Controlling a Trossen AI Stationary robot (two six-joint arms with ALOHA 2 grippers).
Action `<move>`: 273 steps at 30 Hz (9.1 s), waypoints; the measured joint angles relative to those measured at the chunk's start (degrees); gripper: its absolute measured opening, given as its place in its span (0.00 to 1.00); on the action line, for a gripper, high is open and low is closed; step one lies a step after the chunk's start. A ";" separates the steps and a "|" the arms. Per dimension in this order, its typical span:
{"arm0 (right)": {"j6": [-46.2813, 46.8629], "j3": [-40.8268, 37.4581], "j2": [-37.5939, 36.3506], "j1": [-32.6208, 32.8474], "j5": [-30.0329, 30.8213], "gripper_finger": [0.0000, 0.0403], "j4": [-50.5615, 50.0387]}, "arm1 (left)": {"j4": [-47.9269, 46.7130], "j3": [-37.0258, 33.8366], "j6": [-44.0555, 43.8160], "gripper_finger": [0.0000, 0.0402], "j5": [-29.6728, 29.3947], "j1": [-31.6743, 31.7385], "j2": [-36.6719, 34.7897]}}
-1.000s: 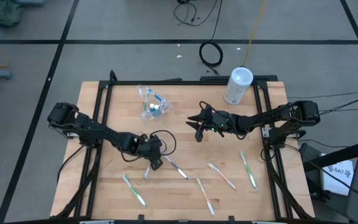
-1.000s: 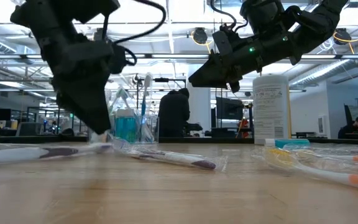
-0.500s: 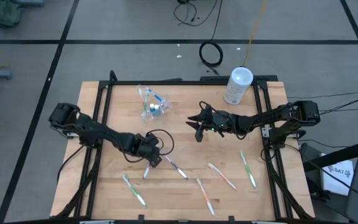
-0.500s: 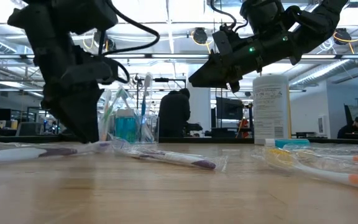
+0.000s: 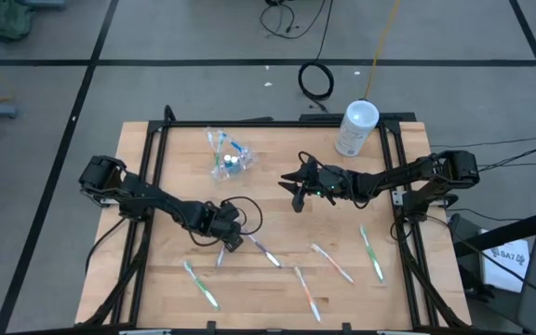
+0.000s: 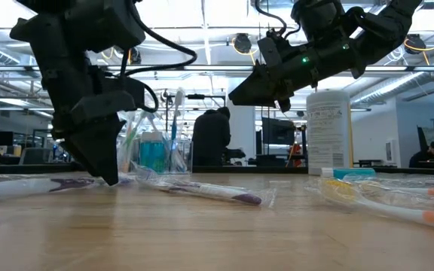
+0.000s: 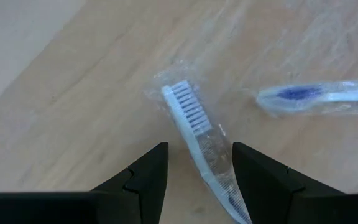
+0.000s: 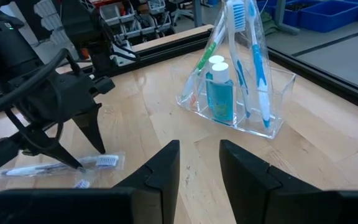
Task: Pick & Place toothbrushing station
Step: Put the violet toothbrush into the transparent organizer, then put the mouthwash into the transparent organizer
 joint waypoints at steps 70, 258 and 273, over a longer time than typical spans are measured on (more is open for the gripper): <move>-0.02 0.00 0.00 -0.01 0.01 0.26 -0.03 | -2.18 0.00 14.57 0.00 -25.38 0.28 -19.73; -10.98 0.02 0.04 -3.63 7.82 0.32 -26.43 | -32.85 18.85 11.14 0.36 -41.21 17.31 -9.34; -10.97 0.02 0.04 -4.24 7.79 0.30 -39.58 | -47.56 22.49 -0.89 0.36 -39.09 5.42 -9.36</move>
